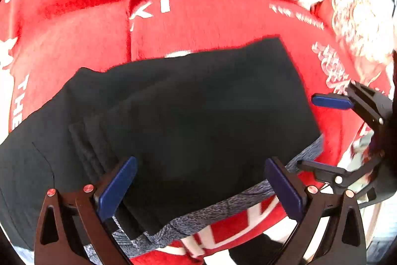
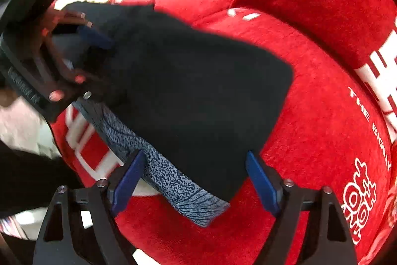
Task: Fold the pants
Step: 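Fold the held end over onto the strip's middle with the right gripper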
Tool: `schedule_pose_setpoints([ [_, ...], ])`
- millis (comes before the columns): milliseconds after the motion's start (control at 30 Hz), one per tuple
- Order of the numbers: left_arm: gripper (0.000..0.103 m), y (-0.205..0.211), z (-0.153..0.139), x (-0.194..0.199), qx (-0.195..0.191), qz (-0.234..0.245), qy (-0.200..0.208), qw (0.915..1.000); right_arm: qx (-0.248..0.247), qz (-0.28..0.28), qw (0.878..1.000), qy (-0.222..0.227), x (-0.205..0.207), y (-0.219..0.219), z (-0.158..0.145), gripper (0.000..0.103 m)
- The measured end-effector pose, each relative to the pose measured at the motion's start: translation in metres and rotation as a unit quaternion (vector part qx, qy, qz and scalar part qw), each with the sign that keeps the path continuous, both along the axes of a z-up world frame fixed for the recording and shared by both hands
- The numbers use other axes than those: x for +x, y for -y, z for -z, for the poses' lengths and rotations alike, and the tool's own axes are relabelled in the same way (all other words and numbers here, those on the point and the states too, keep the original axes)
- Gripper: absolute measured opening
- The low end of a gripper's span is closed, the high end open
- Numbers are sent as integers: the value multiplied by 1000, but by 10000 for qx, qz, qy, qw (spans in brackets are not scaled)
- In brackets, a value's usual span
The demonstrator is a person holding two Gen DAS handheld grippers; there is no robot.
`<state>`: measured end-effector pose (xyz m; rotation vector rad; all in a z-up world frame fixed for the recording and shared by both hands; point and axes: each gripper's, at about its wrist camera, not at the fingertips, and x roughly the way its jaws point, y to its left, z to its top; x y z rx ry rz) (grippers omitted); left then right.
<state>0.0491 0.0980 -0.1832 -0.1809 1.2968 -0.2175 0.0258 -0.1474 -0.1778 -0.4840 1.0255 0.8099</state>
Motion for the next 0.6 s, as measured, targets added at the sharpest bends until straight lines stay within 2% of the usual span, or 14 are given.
schedule_pose_setpoints([
  [33, 103, -4, 5, 1, -68, -137, -98, 9998, 91, 35, 9999, 46, -2, 0, -4, 84],
  [100, 103, -10, 34, 3, 30, -299, -608, 9977, 70, -10, 9999, -123, -5, -3, 5, 84],
  [133, 103, -6, 37, 2, 155, -160, -506, 9985, -110, -85, 9995, -284, -10, -8, 18, 84],
  [167, 103, 1, 33, 2, 361, -2, -377, 9986, -364, -234, 9990, -114, -18, -13, 28, 85],
  [200, 103, 5, 31, 3, 523, 31, -448, 9976, -478, -386, 9981, 62, -23, -16, 28, 85],
  [233, 103, 4, 26, 3, 493, -53, -468, 9977, -555, -430, 9975, 23, -22, -18, 23, 85],
  [300, 103, -4, 21, -2, 391, -278, -475, 9977, -149, -160, 9997, -79, -11, -10, 7, 86],
  [333, 103, -9, 25, -5, 524, -356, -602, 9962, -1, 119, 9999, -11, -4, -6, -1, 86],
  [367, 103, -13, 35, -7, 799, -442, -893, 9918, -97, 463, 9989, 60, 6, -5, -3, 86],
  [400, 103, -14, 40, -8, 871, -447, -1077, 9894, -193, 551, 9983, 42, 10, -7, 0, 86],
  [467, 103, -12, 33, -5, 1025, -492, -1257, 9855, -938, 463, 9935, -449, 18, -21, 31, 86],
  [533, 103, -18, 12, -4, 808, -823, -1211, 9859, -917, 560, 9929, -504, 27, -28, 20, 86],
  [600, 103, -28, -19, -8, 587, -1245, -914, 9863, -688, 489, 9958, -341, 27, -33, -11, 86],
])
